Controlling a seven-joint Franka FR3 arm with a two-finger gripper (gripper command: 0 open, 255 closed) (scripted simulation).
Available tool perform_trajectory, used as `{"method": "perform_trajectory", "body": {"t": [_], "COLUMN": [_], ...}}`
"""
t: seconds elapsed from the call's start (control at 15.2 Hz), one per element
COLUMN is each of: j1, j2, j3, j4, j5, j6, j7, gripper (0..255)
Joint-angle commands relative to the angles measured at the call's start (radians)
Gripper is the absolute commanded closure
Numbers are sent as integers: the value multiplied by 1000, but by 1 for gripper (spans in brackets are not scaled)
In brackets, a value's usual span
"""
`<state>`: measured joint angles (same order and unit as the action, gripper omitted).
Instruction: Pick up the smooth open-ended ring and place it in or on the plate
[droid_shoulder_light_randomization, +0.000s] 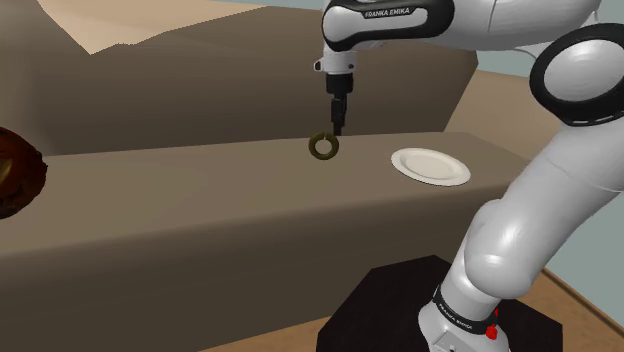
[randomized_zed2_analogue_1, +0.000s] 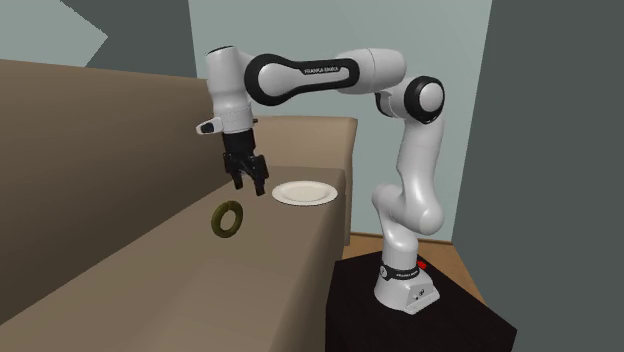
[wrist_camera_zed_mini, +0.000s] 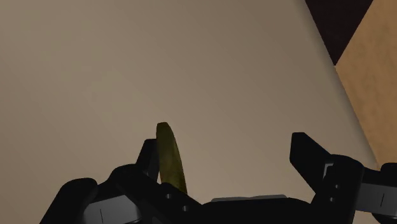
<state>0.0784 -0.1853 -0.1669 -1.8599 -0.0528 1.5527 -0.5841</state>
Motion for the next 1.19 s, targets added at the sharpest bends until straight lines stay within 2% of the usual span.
{"method": "perform_trajectory", "body": {"t": [0.0, 0.2, 0.26, 0.73, 1.12], "j1": [4, 7, 7, 6, 6], "j2": [80, 201, 212, 186, 186], "j3": [-7, -10, -9, -9, -9], "j4": [87, 234, 247, 114, 114], "j5": [1, 8, 8, 4, 4], "j6": [-1, -18, -20, 87, 87], "j7": [-59, -139, -145, -141, -141], "gripper": [0, 0, 0, 0, 0]}}
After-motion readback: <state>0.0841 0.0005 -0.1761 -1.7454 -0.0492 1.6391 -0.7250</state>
